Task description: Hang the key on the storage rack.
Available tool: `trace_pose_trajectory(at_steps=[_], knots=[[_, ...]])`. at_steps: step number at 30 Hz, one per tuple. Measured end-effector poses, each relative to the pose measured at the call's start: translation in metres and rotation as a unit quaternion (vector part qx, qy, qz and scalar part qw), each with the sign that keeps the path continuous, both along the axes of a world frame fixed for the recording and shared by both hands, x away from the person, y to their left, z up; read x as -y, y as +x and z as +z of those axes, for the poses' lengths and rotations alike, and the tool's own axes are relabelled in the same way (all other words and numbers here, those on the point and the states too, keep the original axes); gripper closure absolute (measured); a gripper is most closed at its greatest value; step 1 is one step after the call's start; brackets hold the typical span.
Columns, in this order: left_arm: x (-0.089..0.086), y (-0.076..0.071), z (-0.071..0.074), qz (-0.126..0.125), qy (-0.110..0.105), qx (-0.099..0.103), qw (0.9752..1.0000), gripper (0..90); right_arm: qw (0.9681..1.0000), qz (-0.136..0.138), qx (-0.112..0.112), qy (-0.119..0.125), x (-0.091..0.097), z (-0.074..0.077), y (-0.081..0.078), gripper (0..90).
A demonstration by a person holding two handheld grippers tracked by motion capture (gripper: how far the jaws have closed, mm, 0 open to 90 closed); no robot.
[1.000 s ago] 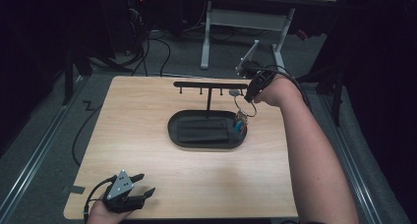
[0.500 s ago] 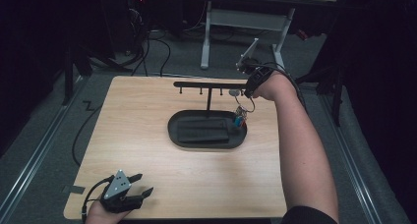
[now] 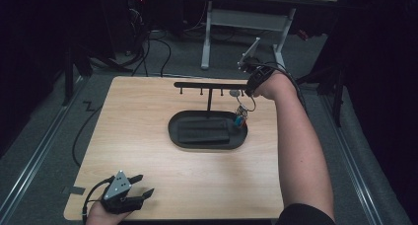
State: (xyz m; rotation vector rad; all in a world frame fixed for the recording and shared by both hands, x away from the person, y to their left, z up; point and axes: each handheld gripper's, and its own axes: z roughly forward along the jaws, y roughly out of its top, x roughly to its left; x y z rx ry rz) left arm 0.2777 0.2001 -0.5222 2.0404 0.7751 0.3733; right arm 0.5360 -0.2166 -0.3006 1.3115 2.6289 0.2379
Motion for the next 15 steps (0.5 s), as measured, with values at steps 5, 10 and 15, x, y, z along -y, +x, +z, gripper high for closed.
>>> trace_pose_trajectory(at_steps=[5,10,15], knots=[[-0.0009,0.0007,-0.0004,0.000,0.000,-0.002,1.0000,37.0,1.0000,-0.001,0.001,-0.005,0.0004,-0.0045,0.0032,86.7],[-0.0008,0.0008,-0.0005,0.000,0.001,-0.002,1.0000,37.1,1.0000,-0.006,0.004,-0.003,0.0006,-0.0061,0.0043,86.4],[-0.0009,0.0012,0.0000,-0.004,0.004,-0.005,1.0000,37.1,0.9997,-0.007,0.022,-0.002,-0.0021,-0.0041,0.0037,82.9]])
